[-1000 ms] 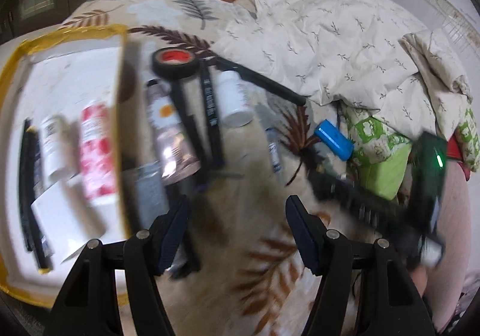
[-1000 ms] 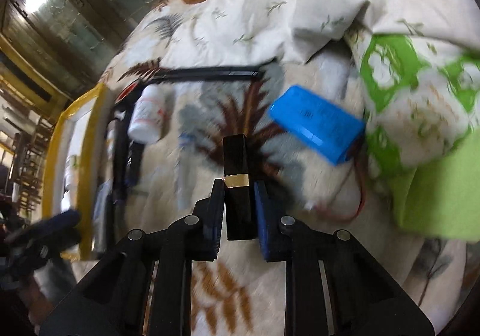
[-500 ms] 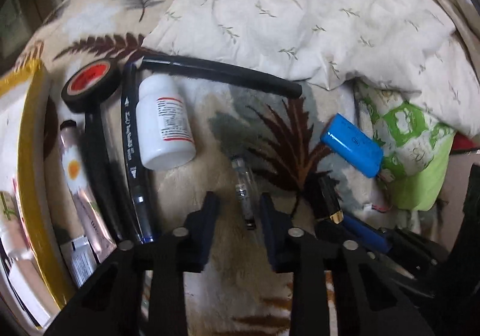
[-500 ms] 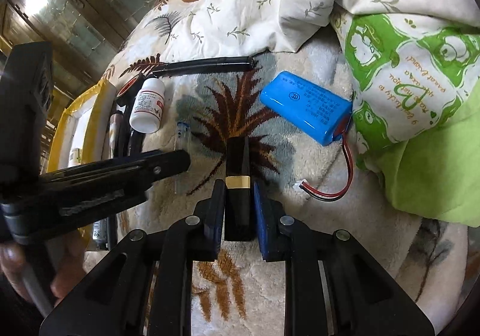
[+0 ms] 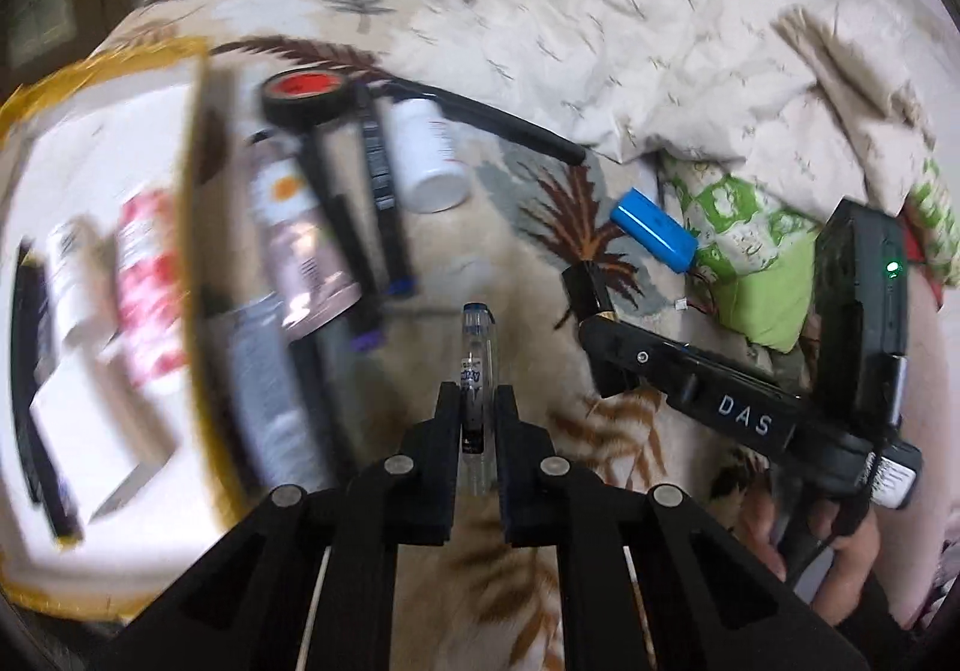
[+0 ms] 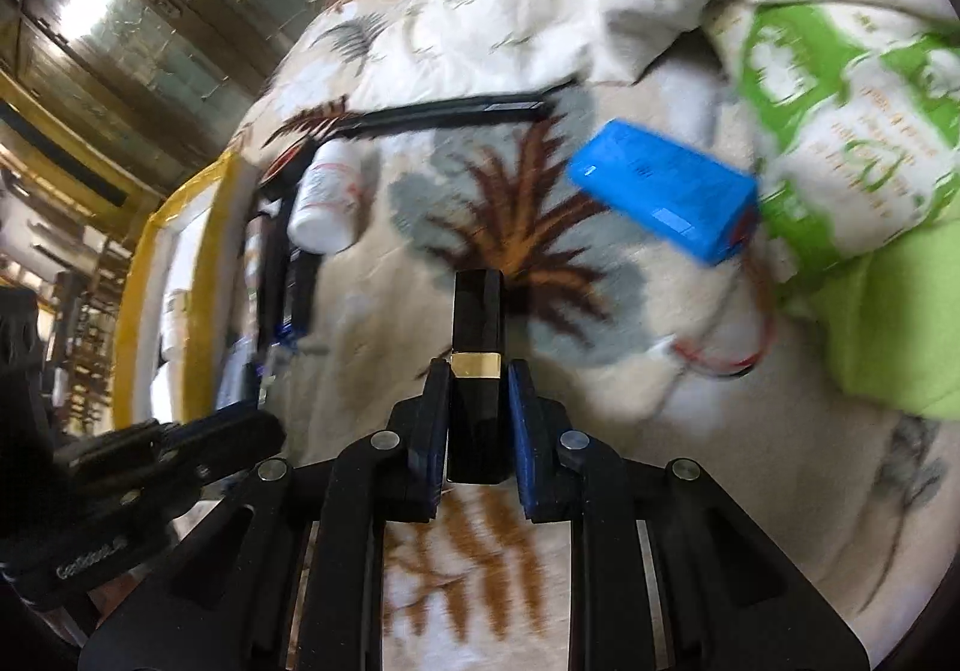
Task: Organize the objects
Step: 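Carry lipstick and clear pen to the tray while the left tool releases its pen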
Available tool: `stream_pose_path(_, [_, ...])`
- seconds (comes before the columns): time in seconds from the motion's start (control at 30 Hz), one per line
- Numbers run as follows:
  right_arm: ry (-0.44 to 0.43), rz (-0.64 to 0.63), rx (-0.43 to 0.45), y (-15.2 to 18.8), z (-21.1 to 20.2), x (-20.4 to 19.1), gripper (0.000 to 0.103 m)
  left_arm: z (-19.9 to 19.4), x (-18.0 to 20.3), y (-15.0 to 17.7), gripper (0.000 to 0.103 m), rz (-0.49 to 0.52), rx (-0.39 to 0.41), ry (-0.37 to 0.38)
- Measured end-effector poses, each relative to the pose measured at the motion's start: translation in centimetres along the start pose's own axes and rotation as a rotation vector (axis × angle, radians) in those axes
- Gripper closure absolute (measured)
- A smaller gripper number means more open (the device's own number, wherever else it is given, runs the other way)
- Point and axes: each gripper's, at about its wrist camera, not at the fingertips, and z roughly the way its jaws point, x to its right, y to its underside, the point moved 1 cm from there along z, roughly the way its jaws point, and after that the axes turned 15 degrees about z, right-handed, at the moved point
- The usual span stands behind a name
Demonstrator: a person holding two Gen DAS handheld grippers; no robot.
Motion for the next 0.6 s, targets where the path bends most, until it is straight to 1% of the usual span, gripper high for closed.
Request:
stream_pose_path(0.07, [-0.041,0.012,-0.019,0.6,0.0,-0.6,0.085,-1.4,-1.3,0.3,0.094,-0.03,0.026,-0.011])
stream_pose_path(0.13, [-0.073,-0.015,-0.032,1.5,-0.2,-2.1,0.085,-2.8,-2.9,1.0,0.094,-0.077,0.058,-0.008])
stream_pose_path(0.23, [-0.118,-0.074,-0.047,2.6,-0.7,-5.1,0.085,-4.7,-5.0,1.0,0.094,-0.131,0.105,-0.026])
stream_pose_path(0.37, [-0.129,-0.155,-0.031,3.9,-1.1,-9.0,0.085,-7.1,-7.6,1.3,0.094,-0.187,0.16,-0.037])
stream_pose_path(0.5, [-0.146,-0.216,-0.058,5.3,-0.5,-12.3,0.085,-9.3,-10.2,1.5,0.094,-0.236,0.199,-0.061])
stream_pose_path(0.6, [-0.157,-0.237,-0.08,6.0,0.1,-13.9,0.085,-10.4,-12.3,2.0,0.094,-0.272,0.214,-0.088])
